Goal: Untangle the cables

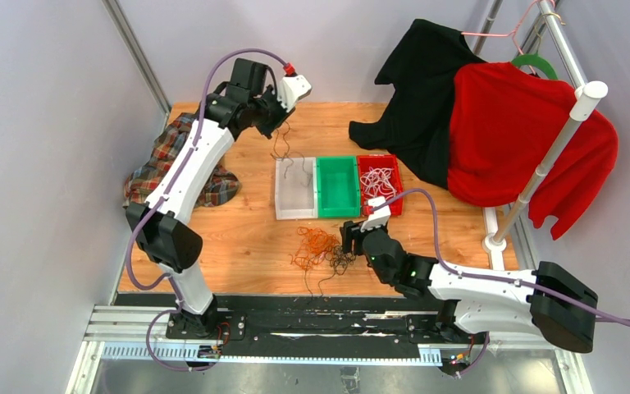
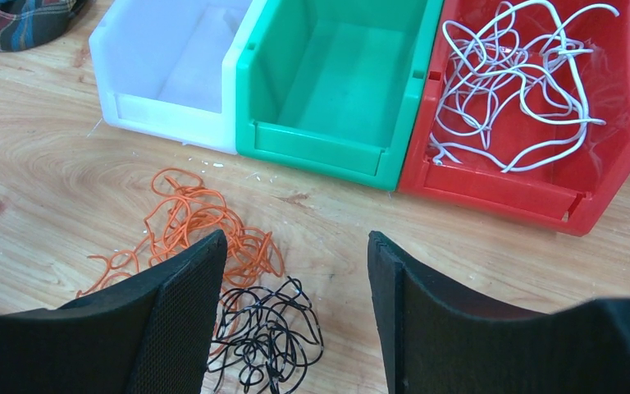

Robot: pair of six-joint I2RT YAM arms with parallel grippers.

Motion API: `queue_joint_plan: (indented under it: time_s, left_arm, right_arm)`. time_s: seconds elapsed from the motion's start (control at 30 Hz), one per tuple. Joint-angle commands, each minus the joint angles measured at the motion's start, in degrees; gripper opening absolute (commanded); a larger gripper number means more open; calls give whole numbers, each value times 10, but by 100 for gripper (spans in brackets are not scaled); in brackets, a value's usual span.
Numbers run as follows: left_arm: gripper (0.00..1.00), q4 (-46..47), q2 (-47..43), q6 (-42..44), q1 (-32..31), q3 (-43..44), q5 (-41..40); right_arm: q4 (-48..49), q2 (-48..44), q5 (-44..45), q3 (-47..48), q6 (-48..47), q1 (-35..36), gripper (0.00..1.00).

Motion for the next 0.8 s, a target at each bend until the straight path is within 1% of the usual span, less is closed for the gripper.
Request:
queue_joint_plan:
  time_s: [0.0,0.17,0.33,0.5,0.63,0.77]
  left_arm:
    - [0,24,0,28,-3,22,-20]
    - [1,27,-5,34,-19,-45,-16]
    - [1,58,-8,37,-44,-121,-32]
    - [1,94,7,21,-58,-162,-38]
    - [1,136,25,-13,-59,-179,-27]
    - [1,207,40,-31,-61,-211,-41]
  right_arm:
    - [1,7,21,7,2,-4,63]
    - [1,10,25,7,0,-9,63]
    - [-5,1,32,0,4,-13,63]
    - [-15,-18,40,-8,6,-15,63]
    - [-23,-30,41,-11,9,-16,63]
    - [-28,-37,45,-12,10,-18,63]
